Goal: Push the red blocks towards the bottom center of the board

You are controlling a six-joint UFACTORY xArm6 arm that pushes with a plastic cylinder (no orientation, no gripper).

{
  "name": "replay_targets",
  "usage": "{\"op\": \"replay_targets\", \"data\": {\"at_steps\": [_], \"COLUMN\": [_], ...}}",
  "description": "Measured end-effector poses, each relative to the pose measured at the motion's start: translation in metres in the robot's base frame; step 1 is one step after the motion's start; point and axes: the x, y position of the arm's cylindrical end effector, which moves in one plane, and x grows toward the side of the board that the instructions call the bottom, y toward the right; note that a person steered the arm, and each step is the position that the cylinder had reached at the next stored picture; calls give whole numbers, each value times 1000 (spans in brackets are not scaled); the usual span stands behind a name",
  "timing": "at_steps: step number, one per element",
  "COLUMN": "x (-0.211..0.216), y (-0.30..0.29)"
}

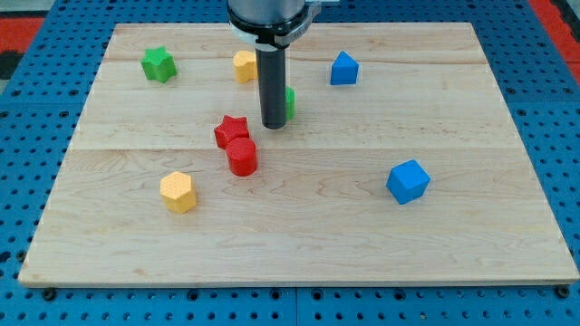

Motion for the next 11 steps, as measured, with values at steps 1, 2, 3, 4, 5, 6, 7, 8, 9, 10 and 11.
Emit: {"op": "replay_targets", "data": {"at_steps": [1,2,3,4,5,6,7,8,9,10,11], "x": [0,-28,-41,-36,-6,20,23,22,9,12,31], "y": [0,-11,-68,-106,-102,-57,-39,-44,-44,-40,-38]}}
